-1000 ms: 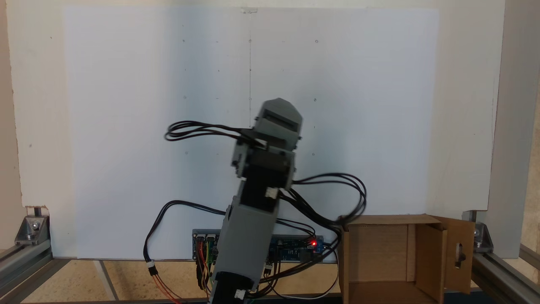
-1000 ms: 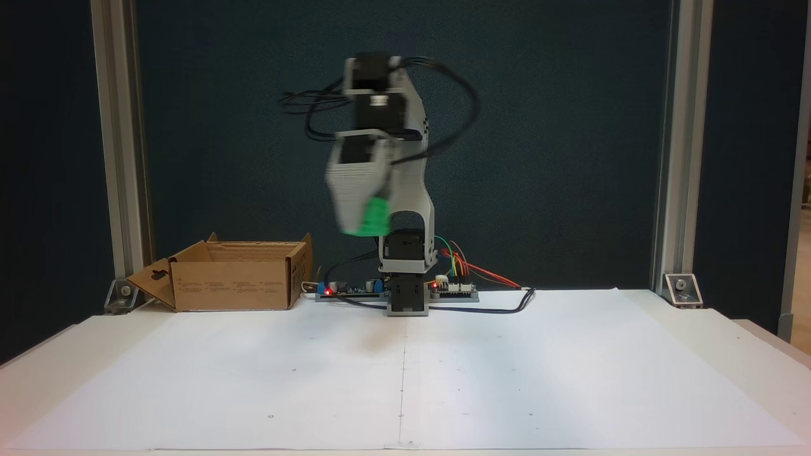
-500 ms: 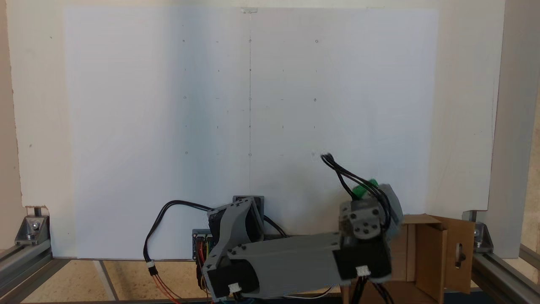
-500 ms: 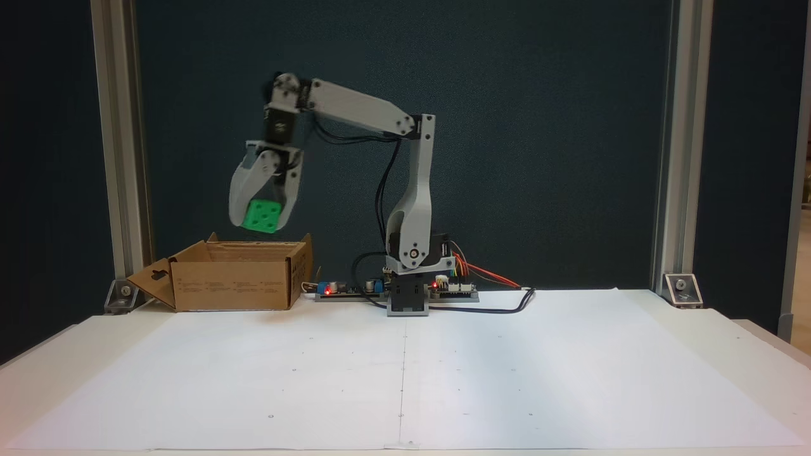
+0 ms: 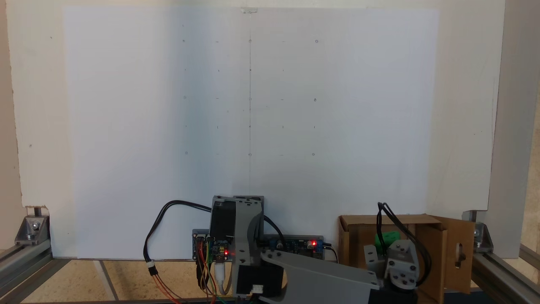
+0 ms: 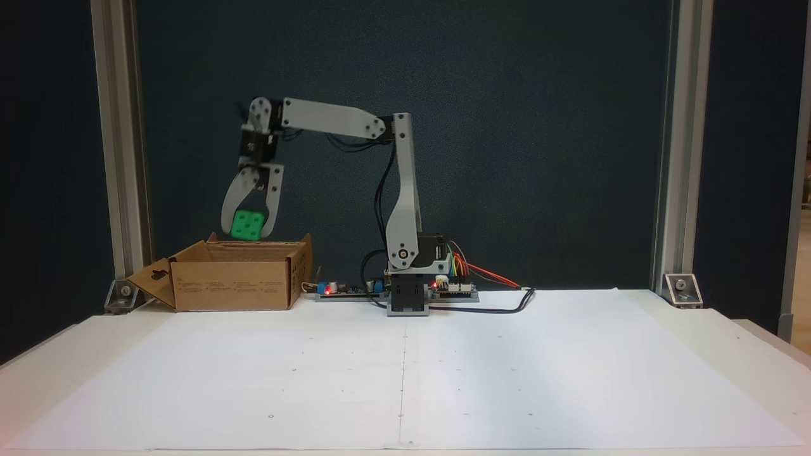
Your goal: Grasp a green dice and put it in the bin.
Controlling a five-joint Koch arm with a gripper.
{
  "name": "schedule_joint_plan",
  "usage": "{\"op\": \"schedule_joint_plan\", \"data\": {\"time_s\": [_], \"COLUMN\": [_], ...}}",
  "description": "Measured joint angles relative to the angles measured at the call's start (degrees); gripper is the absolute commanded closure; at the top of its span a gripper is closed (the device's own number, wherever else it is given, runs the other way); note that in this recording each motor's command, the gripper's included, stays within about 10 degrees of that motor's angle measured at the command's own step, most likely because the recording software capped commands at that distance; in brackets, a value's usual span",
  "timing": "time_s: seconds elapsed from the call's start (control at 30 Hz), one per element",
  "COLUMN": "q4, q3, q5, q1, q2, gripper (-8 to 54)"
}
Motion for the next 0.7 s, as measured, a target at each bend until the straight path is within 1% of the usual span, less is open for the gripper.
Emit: {"op": "schedule_joint_plan", "data": {"time_s": [0.17,0.4,0.43,0.6,0.7], "q4": [-3.52,-7.82,-8.0,-8.17,-8.17], "q3": [0.0,0.0,0.0,-0.09,0.0], "q5": [-2.46,-2.81,-2.81,-2.9,-2.81], "q1": [2.46,4.13,4.22,4.31,4.04], "q2": [-3.87,-7.21,-7.38,-8.7,-8.79], "gripper": [34.1,33.6,17.9,-1.9,0.1]}}
